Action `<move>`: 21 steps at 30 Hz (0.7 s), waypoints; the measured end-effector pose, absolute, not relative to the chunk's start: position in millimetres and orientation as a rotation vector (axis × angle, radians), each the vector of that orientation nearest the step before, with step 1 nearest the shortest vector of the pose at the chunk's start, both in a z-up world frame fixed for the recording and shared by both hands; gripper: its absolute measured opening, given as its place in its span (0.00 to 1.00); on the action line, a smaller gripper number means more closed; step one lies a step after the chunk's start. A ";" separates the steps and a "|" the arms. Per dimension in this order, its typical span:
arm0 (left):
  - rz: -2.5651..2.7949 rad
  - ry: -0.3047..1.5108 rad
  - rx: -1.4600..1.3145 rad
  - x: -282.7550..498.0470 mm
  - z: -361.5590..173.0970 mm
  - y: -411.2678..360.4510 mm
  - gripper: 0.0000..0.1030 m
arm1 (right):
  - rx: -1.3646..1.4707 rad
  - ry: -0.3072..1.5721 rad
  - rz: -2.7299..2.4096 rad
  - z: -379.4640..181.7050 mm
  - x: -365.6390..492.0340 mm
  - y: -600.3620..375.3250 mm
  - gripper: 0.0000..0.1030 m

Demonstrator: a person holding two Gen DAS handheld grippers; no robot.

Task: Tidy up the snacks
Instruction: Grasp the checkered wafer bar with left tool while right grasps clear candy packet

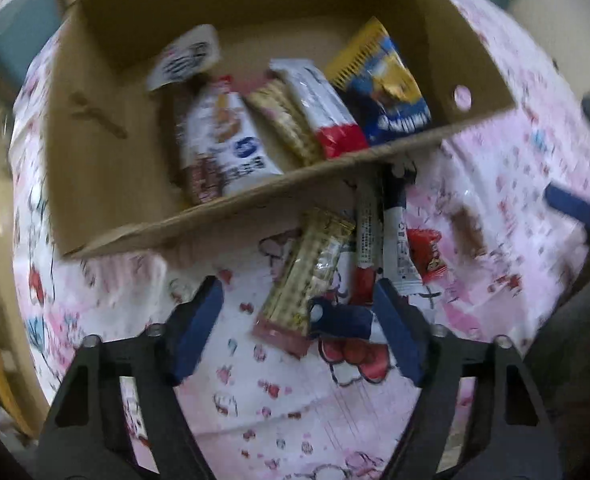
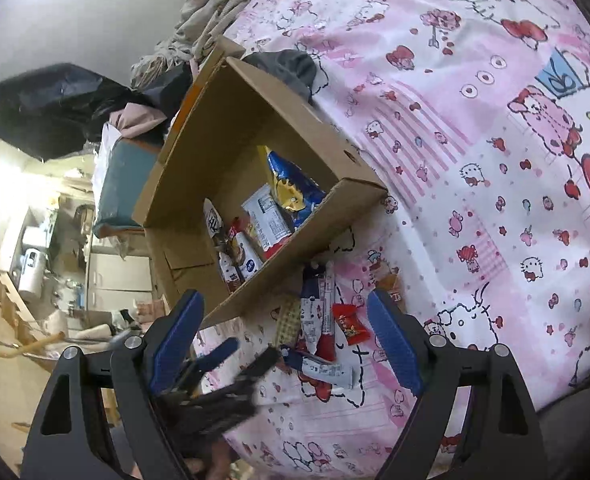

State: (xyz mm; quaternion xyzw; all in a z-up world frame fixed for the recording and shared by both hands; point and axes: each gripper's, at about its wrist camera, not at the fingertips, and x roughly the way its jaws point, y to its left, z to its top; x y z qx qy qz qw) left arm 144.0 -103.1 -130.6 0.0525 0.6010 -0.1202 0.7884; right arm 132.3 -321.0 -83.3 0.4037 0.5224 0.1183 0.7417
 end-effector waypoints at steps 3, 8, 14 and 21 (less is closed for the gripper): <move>-0.270 1.317 0.126 150.8 -146.1 -113.1 0.58 | 0.903 1.139 0.246 -83.3 131.5 -325.4 0.84; -0.283 1.316 0.128 156.2 -155.7 -115.7 0.48 | 0.902 1.148 0.234 -86.2 131.7 -325.7 0.84; -0.268 1.358 0.155 153.9 -164.4 -113.4 0.21 | 0.875 1.161 0.206 -91.1 136.4 -324.4 0.84; -0.247 1.347 0.061 141.1 -141.3 -94.4 0.21 | 0.803 1.204 0.208 -95.7 140.8 -315.4 0.84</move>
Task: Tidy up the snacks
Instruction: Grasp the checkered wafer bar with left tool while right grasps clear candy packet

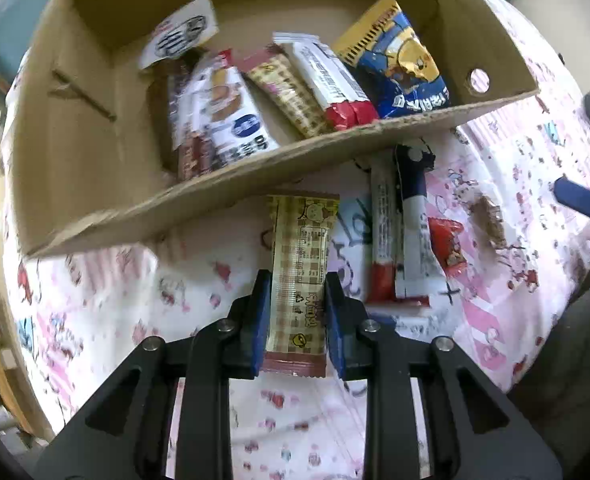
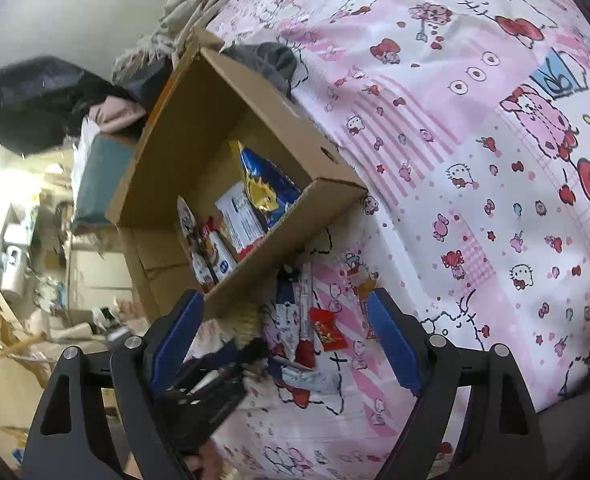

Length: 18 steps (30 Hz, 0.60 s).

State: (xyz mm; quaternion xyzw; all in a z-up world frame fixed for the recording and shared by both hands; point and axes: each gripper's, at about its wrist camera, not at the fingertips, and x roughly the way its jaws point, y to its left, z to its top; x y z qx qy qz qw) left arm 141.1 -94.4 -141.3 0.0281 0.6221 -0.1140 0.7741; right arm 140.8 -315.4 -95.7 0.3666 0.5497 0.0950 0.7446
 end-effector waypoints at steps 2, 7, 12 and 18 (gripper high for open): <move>-0.241 1.367 0.024 135.0 -134.6 -89.4 0.21 | 0.757 1.226 0.194 -97.5 142.0 -311.2 0.84; -0.186 1.406 -0.092 105.7 -114.2 -62.7 0.21 | 0.624 1.319 0.176 -109.3 144.9 -296.2 0.55; -0.123 1.376 -0.148 89.4 -91.3 -31.7 0.21 | 0.484 1.392 0.135 -124.3 152.4 -280.3 0.48; -0.047 1.336 -0.201 93.0 -79.9 -6.5 0.21 | 0.250 1.453 0.041 -143.6 160.8 -259.5 0.48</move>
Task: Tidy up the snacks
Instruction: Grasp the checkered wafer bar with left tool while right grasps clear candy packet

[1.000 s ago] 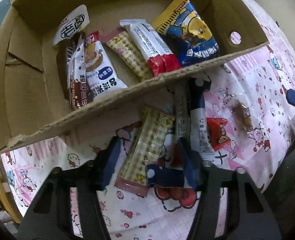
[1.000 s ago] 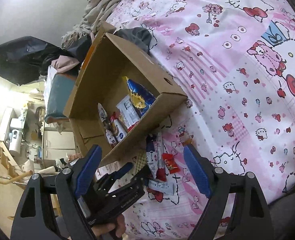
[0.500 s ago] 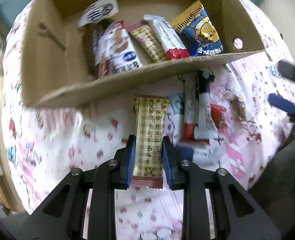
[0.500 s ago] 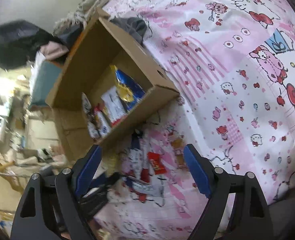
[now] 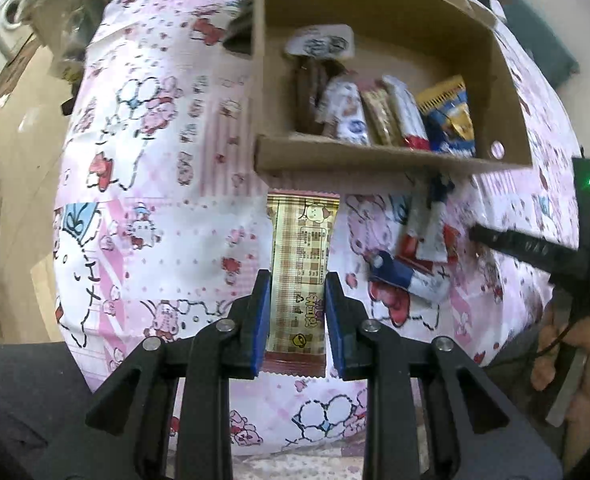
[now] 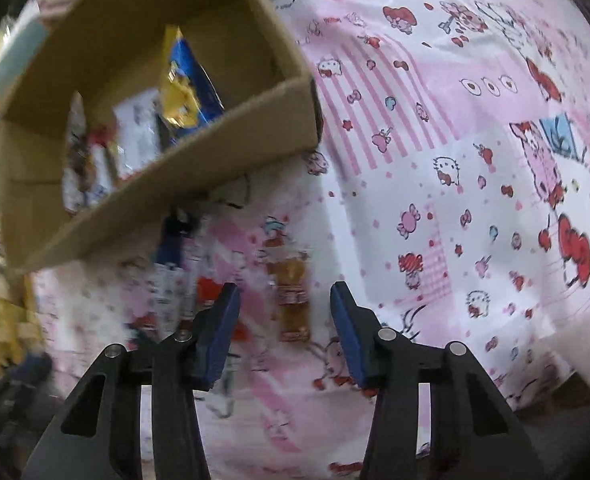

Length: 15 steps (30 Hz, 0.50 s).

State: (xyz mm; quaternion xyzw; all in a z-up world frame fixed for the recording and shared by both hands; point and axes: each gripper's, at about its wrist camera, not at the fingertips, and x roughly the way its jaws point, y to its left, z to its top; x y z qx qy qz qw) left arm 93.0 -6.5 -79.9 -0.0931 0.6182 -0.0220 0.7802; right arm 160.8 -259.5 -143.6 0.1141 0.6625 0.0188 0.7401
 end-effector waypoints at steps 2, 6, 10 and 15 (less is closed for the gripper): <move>-0.031 1.328 -0.197 99.8 -84.2 -3.7 0.21 | 0.208 1.472 0.041 -149.5 161.9 -253.1 0.47; -0.031 1.326 -0.214 102.6 -87.0 -7.5 0.21 | 0.148 1.481 0.026 -158.2 162.7 -246.7 0.24; -0.026 1.318 -0.216 102.6 -88.0 -8.6 0.21 | 0.124 1.448 0.043 -156.7 160.8 -241.3 0.18; -0.004 1.296 -0.235 100.9 -84.8 -0.7 0.21 | 0.193 1.391 0.091 -137.4 149.2 -239.9 0.18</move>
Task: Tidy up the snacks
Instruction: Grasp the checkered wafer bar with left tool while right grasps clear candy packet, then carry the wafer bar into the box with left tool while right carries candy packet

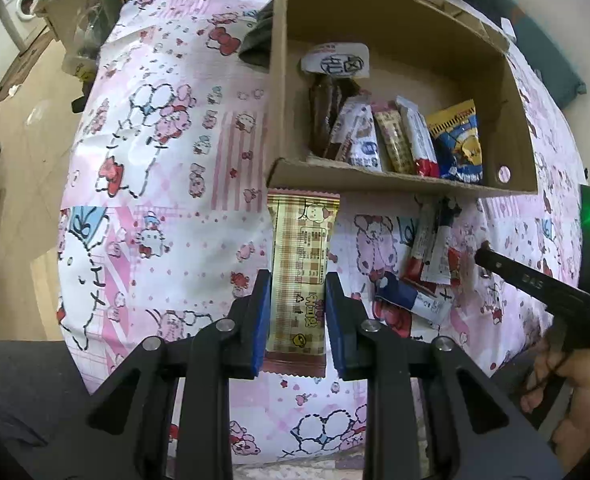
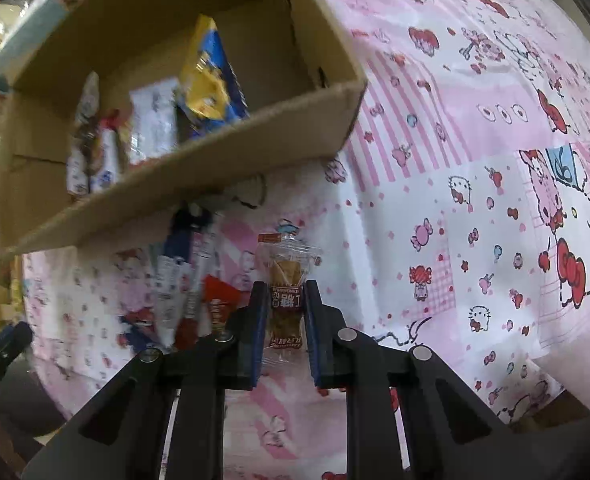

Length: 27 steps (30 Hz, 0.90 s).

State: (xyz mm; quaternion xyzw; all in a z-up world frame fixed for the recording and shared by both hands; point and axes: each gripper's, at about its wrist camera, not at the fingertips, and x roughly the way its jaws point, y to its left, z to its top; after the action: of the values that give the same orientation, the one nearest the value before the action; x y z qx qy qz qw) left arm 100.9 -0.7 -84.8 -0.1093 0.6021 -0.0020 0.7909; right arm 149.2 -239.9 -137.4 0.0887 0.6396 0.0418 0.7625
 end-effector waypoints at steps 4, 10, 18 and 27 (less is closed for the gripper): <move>0.029 1.289 -0.236 100.1 -85.9 6.8 0.21 | 0.228 1.347 0.126 -118.6 143.4 -244.2 0.18; 0.071 1.283 -0.248 98.2 -90.3 16.4 0.21 | 0.291 1.250 0.181 -89.9 134.2 -255.3 0.18; 0.086 1.197 -0.217 92.2 -73.7 16.6 0.21 | 0.381 1.140 0.295 -58.0 116.9 -258.4 0.18; 0.099 1.063 -0.246 86.4 -21.5 27.0 0.21 | 0.442 1.002 0.392 -8.7 104.3 -247.0 0.18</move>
State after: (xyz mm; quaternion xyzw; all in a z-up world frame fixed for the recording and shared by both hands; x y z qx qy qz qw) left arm 86.4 27.0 -21.5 -0.1172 0.5054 0.0472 0.8536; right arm 104.3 -247.0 -8.7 0.2089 0.4734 0.1850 0.8355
